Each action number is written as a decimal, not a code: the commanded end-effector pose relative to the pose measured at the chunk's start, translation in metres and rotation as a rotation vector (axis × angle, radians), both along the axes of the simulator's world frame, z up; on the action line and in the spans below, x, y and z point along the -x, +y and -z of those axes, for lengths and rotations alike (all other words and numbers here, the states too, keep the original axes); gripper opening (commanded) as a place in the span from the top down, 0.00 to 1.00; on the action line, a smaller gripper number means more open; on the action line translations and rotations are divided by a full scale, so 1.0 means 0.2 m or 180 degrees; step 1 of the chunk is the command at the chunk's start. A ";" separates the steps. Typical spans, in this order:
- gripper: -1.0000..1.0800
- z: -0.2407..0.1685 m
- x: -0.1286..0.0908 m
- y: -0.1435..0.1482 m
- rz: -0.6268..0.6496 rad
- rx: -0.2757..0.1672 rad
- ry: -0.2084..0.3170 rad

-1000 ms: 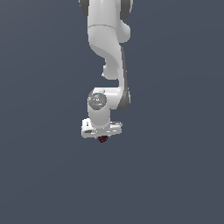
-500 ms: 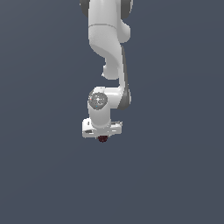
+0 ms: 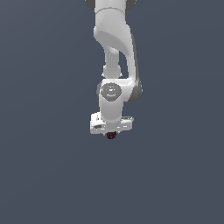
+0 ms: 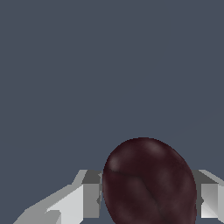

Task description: Pick up the object and move it to a goal position.

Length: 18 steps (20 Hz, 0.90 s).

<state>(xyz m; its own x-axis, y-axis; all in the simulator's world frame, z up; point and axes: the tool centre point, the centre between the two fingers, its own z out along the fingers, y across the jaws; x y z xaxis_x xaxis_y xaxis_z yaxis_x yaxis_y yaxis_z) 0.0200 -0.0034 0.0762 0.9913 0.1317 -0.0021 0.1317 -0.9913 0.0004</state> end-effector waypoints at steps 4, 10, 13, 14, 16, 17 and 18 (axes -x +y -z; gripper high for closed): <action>1.00 -0.24 -0.02 0.24 -0.0004 0.0000 -0.0006; 1.00 -0.51 -0.05 0.51 -0.0004 0.0003 -0.0007; 1.00 -0.64 -0.06 0.64 -0.0004 0.0003 -0.0007; 1.00 -0.68 -0.07 0.68 -0.0004 0.0003 -0.0007; 1.00 -0.75 -0.08 0.76 -0.0003 0.0000 -0.0007; 1.00 -0.79 -0.08 0.79 -0.0003 0.0000 -0.0007; 1.00 -0.82 -0.09 0.82 -0.0003 0.0000 -0.0007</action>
<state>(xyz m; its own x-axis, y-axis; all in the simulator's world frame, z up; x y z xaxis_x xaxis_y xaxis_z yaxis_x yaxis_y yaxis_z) 0.0361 0.1510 0.2294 0.9910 0.1342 0.0006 0.1342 -0.9910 0.0006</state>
